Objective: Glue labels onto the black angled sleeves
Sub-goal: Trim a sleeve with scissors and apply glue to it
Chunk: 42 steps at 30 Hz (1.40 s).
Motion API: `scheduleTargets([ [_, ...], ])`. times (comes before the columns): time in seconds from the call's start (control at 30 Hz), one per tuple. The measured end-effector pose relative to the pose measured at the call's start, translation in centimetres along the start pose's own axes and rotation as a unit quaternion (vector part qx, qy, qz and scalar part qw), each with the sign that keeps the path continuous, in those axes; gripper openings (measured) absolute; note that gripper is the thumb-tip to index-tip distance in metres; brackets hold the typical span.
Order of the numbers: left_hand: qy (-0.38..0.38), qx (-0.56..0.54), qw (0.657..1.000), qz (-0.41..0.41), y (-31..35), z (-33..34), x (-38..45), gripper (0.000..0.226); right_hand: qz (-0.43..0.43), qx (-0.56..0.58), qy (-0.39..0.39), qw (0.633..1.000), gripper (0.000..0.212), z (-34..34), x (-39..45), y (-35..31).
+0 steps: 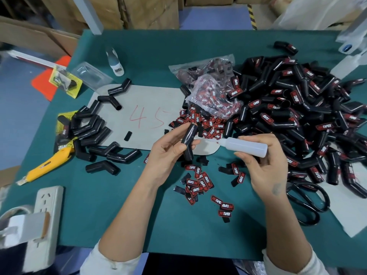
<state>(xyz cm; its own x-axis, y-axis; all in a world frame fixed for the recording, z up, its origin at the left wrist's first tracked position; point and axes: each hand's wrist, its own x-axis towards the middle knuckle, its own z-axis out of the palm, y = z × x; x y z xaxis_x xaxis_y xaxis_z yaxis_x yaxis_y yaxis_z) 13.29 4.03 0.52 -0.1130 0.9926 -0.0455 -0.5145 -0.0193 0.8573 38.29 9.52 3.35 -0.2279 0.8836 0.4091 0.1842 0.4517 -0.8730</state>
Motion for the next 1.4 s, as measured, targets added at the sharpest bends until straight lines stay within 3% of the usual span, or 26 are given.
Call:
scheduleTargets([
  [0.23,0.002,0.011,1.000,0.003,0.02,0.07,0.00,0.054,-0.011,-0.018,-0.010,1.000,0.042,0.14,-0.04,-0.21],
  [1.4,0.023,0.026,0.999,-0.009,0.16,0.46,-0.02,0.061,-0.036,-0.036,-0.002,0.999,0.044,0.20,0.14,-0.85],
])
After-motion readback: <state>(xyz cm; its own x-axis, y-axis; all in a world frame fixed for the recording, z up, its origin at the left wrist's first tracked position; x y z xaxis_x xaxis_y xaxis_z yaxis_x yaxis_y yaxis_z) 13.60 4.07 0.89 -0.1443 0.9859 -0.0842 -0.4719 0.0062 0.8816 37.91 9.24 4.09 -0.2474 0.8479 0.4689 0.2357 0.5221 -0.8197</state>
